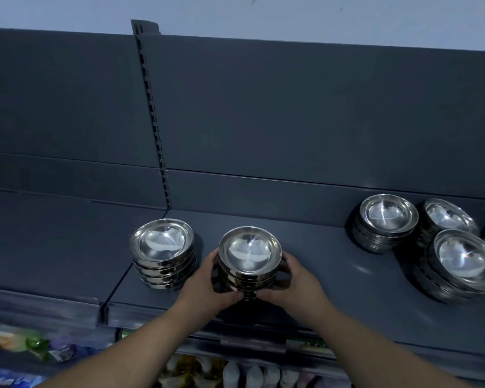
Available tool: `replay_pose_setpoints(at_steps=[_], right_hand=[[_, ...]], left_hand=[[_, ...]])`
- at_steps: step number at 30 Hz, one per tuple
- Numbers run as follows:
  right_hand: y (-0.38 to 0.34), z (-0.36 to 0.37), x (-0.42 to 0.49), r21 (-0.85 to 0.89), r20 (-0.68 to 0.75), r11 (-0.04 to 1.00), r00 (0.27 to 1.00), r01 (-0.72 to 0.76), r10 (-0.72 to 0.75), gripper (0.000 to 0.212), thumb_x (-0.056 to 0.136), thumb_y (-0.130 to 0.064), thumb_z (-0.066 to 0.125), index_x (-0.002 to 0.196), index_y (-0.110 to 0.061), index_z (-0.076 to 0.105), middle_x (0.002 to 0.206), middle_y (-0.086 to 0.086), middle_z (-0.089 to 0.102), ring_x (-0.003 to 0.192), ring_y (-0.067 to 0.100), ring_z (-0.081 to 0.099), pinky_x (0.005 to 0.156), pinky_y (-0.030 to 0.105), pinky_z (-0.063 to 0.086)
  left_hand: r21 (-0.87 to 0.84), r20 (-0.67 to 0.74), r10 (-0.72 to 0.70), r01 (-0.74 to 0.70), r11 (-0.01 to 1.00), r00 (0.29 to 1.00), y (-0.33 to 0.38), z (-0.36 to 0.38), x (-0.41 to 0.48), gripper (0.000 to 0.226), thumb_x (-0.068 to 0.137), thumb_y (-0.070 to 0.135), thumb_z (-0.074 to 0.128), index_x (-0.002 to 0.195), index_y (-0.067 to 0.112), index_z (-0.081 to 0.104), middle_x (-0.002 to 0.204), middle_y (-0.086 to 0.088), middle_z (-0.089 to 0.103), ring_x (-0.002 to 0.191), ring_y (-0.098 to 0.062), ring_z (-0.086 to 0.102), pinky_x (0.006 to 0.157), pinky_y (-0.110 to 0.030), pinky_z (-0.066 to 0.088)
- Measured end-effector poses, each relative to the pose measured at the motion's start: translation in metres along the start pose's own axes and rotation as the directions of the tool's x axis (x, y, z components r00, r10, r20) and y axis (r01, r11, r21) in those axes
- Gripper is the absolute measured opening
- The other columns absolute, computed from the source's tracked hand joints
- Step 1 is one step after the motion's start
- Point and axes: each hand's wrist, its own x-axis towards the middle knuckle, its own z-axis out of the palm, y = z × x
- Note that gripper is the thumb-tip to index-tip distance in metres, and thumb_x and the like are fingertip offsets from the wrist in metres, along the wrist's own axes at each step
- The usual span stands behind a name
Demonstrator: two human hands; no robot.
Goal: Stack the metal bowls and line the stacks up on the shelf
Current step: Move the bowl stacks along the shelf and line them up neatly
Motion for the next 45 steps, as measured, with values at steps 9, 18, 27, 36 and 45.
replay_pose_setpoints(at_steps=[9,18,27,36,45], right_hand=[[-0.004,0.011,-0.012,0.0,-0.055,1.0,0.998,-0.015,0.015,0.094,0.062,-0.024,0.092,0.14,-0.036,0.042,0.129,-0.014,0.059,0.11,0.008,0.063,0.088,0.017,0.053],[-0.001,0.001,-0.026,-0.146,-0.106,0.974,0.982,-0.171,0.156,0.1,0.072,-0.03,0.085,0.153,-0.025,0.025,0.144,-0.003,0.049,0.125,0.017,0.054,0.099,0.031,0.05],[0.026,-0.046,-0.036,-0.197,-0.168,0.957,0.969,-0.211,0.179,0.084,0.081,-0.03,0.078,0.15,-0.021,0.032,0.145,0.002,0.049,0.13,0.019,0.05,0.102,0.028,0.045],[0.08,-0.158,-0.073,-0.285,-0.166,0.938,0.974,-0.198,0.156,0.073,0.077,-0.03,0.08,0.141,-0.023,0.048,0.137,0.0,0.056,0.123,0.013,0.055,0.099,0.02,0.043],[0.139,-0.269,-0.107,-0.349,-0.18,0.902,0.963,-0.254,0.201,0.056,0.077,-0.037,0.078,0.129,-0.025,0.062,0.126,-0.006,0.065,0.114,0.008,0.059,0.084,0.008,0.034]], left_hand=[[0.14,-0.002,0.085,-0.083,0.987,0.996,0.002,-0.006,-0.006,0.101,0.068,0.031,0.085,0.148,0.033,0.023,0.124,0.021,0.047,0.112,0.002,0.048,0.092,-0.014,0.038],[0.49,0.045,-0.133,0.094,0.867,0.99,0.0,-0.006,-0.012,0.038,0.076,0.045,0.075,0.1,0.021,0.057,0.102,0.004,0.063,0.097,-0.012,0.058,0.074,-0.019,0.039],[0.571,0.31,-0.11,-0.092,0.816,0.945,0.017,0.057,-0.025,0.021,0.077,0.049,0.071,0.078,0.032,0.059,0.078,0.014,0.061,0.081,-0.001,0.06,0.069,-0.011,0.044],[0.535,0.197,0.08,-0.175,0.827,0.977,0.09,0.181,-0.007,0.038,0.085,0.038,0.065,0.119,0.022,0.061,0.114,0.003,0.066,0.094,-0.006,0.058,0.076,-0.012,0.037],[0.55,0.109,0.043,-0.097,0.83,0.993,0.141,0.287,0.013,0.041,0.086,0.036,0.066,0.123,0.02,0.061,0.126,-0.002,0.062,0.114,-0.016,0.059,0.094,-0.019,0.04]])
